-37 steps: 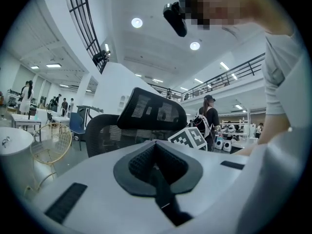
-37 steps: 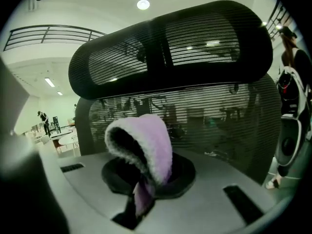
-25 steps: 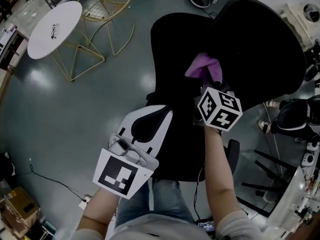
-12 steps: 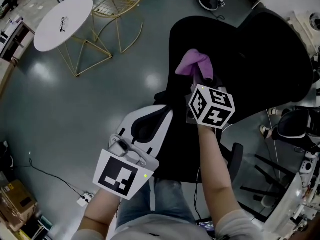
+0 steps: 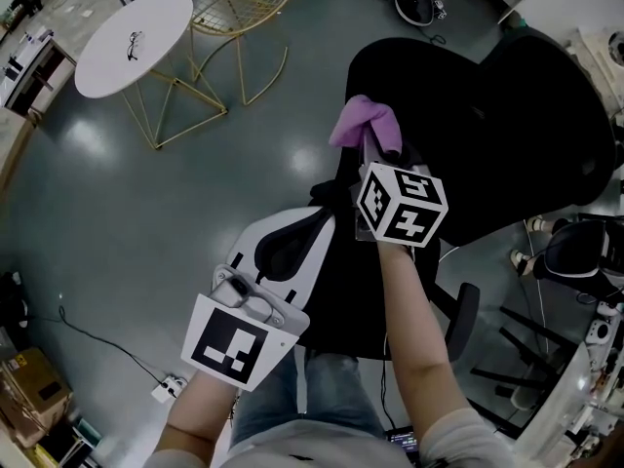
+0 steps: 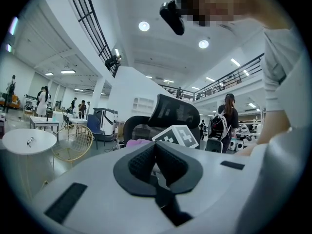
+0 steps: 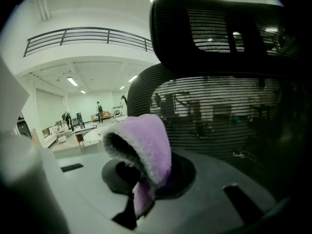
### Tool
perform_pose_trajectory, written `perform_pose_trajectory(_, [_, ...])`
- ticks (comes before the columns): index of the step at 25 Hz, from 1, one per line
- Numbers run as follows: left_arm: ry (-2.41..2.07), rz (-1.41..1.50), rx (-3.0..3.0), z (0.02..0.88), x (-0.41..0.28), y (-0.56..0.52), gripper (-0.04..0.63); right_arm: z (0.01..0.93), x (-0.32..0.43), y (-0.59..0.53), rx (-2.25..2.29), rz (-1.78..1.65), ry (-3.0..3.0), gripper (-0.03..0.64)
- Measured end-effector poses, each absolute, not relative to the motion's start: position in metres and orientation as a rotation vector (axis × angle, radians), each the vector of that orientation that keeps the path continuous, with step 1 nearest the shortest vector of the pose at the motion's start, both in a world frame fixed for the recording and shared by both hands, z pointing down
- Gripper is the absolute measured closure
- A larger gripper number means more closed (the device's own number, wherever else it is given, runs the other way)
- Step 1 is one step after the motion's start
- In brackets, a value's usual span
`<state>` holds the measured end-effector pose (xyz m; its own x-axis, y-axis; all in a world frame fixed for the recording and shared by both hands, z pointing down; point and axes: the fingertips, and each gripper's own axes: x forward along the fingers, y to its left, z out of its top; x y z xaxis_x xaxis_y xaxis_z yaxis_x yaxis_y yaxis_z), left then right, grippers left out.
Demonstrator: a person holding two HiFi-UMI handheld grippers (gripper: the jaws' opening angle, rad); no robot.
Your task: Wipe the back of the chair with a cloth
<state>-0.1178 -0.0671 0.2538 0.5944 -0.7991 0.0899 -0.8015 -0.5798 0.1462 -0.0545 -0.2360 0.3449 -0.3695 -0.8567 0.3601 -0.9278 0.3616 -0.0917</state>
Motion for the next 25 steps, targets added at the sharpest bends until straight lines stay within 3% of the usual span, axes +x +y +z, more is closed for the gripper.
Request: perform_pose_trajectory(25, [-1.312, 0.058, 2.634, 0.272, -0.112, -0.067, 0.583, 0.388, -0.038, -0.224, 1.603, 0.499, -2.329, 0.571])
